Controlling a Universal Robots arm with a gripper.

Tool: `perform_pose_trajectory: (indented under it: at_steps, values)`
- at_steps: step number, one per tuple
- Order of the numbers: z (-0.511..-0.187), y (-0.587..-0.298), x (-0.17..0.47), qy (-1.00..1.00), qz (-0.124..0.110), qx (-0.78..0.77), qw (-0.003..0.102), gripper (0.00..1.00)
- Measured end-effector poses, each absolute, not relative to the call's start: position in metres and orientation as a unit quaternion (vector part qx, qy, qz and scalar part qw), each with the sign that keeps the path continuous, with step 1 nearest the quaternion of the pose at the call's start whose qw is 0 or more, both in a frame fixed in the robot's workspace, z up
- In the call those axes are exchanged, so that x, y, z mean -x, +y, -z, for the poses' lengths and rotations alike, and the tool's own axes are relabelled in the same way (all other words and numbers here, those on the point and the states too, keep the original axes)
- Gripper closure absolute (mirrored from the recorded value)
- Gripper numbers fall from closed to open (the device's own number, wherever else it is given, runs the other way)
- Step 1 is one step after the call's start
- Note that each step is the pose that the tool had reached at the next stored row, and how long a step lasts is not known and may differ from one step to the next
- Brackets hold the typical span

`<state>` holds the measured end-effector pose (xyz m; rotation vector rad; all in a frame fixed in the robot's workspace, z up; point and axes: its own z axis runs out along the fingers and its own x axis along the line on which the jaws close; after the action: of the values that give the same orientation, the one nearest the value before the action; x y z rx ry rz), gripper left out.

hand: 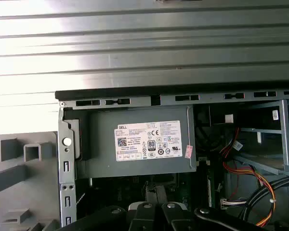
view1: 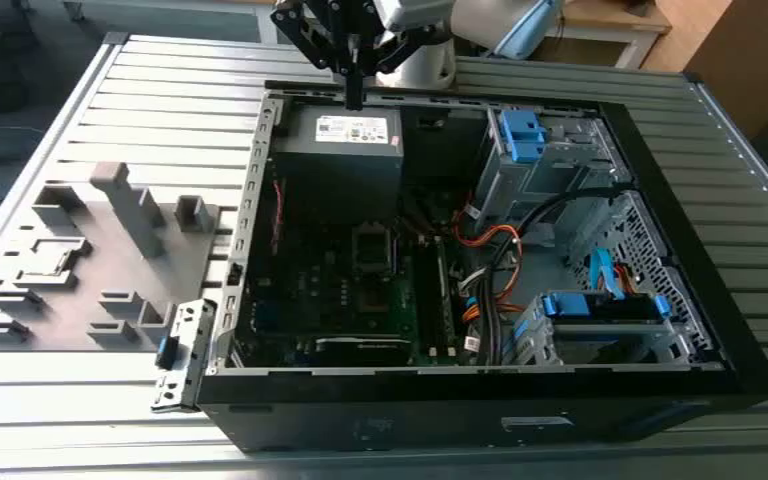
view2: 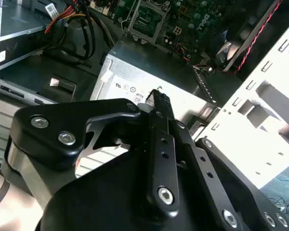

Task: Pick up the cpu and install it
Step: 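Reach for the cpu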

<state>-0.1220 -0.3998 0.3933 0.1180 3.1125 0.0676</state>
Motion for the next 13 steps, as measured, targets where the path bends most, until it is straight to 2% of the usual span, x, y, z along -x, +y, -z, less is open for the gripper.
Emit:
perform_pose_trajectory:
  at_steps: [13]
  values:
    - [-0.3932,-0.3997,0.1269,0.999,-0.022,-0.038,0.013,0.89]
